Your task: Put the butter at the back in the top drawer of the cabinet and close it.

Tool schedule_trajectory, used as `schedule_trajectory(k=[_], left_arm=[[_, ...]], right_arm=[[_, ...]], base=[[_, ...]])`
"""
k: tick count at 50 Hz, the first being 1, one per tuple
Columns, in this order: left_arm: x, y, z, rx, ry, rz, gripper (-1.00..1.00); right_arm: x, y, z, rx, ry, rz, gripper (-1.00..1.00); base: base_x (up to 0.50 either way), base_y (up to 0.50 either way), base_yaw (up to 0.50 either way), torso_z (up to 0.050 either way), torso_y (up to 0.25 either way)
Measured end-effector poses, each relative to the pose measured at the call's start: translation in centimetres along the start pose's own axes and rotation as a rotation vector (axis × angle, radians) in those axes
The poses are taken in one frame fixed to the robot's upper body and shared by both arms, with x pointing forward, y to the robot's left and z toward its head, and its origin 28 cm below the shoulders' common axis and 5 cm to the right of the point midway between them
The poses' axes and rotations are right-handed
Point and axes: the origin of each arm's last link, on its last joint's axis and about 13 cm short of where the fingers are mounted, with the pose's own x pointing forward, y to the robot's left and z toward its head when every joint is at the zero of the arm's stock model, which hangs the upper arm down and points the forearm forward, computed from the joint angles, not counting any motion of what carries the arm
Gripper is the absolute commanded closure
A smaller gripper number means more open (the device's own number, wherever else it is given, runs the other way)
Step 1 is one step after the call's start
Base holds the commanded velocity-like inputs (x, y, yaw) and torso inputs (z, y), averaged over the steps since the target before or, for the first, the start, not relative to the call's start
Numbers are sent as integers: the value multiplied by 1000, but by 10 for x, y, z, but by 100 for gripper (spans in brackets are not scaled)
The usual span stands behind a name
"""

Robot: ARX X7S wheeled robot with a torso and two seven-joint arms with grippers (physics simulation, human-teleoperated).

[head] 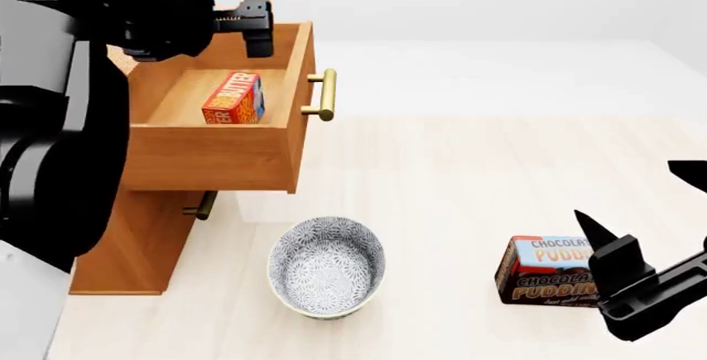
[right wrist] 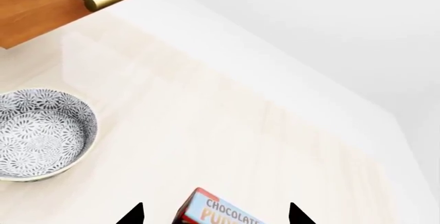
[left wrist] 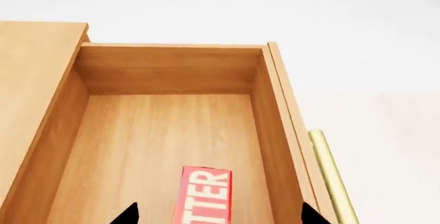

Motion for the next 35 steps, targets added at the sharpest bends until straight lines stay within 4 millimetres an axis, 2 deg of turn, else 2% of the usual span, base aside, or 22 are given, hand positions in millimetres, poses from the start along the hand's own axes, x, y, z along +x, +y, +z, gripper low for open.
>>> schedule_trajectory(k=[18, 35], left_arm=[[-27, -24, 25, 20, -50, -225, -100], [-33, -64, 22, 97, 5, -344, -100]], right_arm=[[-3, 1, 0, -4, -2, 2, -100], [-7, 1, -3, 2, -3, -4, -100]], base=[[0, 0, 0, 0, 0], [0, 0, 0, 0, 0]])
